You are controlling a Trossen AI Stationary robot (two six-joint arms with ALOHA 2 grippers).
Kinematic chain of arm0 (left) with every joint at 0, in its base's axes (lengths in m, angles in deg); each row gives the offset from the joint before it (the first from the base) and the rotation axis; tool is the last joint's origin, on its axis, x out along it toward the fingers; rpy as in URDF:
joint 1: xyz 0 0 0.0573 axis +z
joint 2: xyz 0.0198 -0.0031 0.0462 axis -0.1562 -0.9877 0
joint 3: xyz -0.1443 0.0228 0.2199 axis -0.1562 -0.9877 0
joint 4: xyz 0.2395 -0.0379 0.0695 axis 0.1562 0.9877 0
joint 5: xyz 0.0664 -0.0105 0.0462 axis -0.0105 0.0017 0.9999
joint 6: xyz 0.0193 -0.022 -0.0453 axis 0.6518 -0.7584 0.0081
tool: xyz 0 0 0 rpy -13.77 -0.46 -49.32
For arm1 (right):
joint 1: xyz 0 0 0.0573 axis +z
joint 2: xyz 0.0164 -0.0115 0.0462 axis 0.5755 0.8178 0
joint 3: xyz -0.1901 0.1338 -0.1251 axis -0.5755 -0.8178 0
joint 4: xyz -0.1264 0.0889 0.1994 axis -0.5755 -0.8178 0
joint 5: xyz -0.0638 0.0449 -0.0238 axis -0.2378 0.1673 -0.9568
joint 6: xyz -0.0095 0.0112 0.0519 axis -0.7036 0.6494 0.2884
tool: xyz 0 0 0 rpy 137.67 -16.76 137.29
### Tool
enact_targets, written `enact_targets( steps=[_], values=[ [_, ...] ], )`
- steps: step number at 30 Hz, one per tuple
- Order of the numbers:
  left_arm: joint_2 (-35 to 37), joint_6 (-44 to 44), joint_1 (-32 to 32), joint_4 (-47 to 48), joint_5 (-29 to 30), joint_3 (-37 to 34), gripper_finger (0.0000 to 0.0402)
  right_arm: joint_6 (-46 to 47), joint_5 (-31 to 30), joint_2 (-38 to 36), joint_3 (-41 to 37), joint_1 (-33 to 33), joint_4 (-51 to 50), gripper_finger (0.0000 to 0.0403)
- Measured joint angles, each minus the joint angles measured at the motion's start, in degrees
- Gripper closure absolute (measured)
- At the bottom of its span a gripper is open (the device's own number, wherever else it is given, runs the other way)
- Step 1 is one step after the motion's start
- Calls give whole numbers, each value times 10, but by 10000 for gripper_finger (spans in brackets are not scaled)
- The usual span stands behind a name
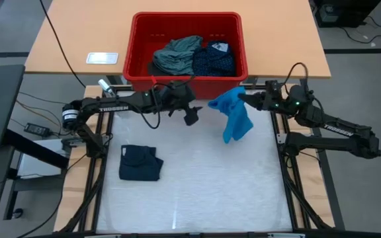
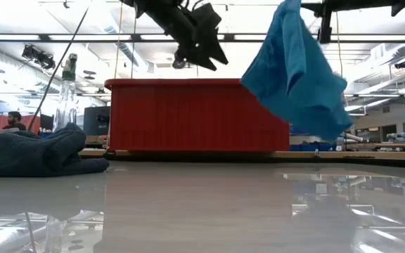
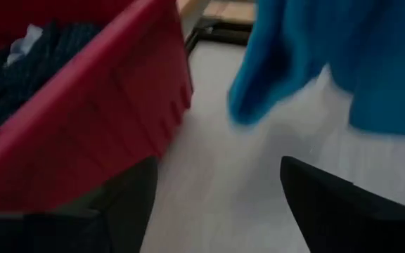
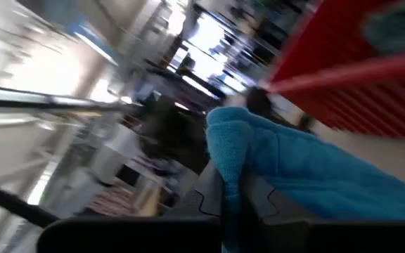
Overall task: Fold laundry
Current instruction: Fold the light blue shorts
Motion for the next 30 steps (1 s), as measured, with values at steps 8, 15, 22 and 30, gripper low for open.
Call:
enact_targets(
  steps=[8,15,22,30],
  values=[
    [-3,95,-35,77,130,43,225,-9,5,10,-1,12,-53,386],
    [-42,45,-46,115,3,42,262,-11,2,10,-1,11,-21,386],
    [-55,34,-37,83,-54,42,163,2,5,10,-1,11,3,386],
    [-99,-11,-5,51,-52,42,13,5,17,3,-1,12,41,386]
  ],
)
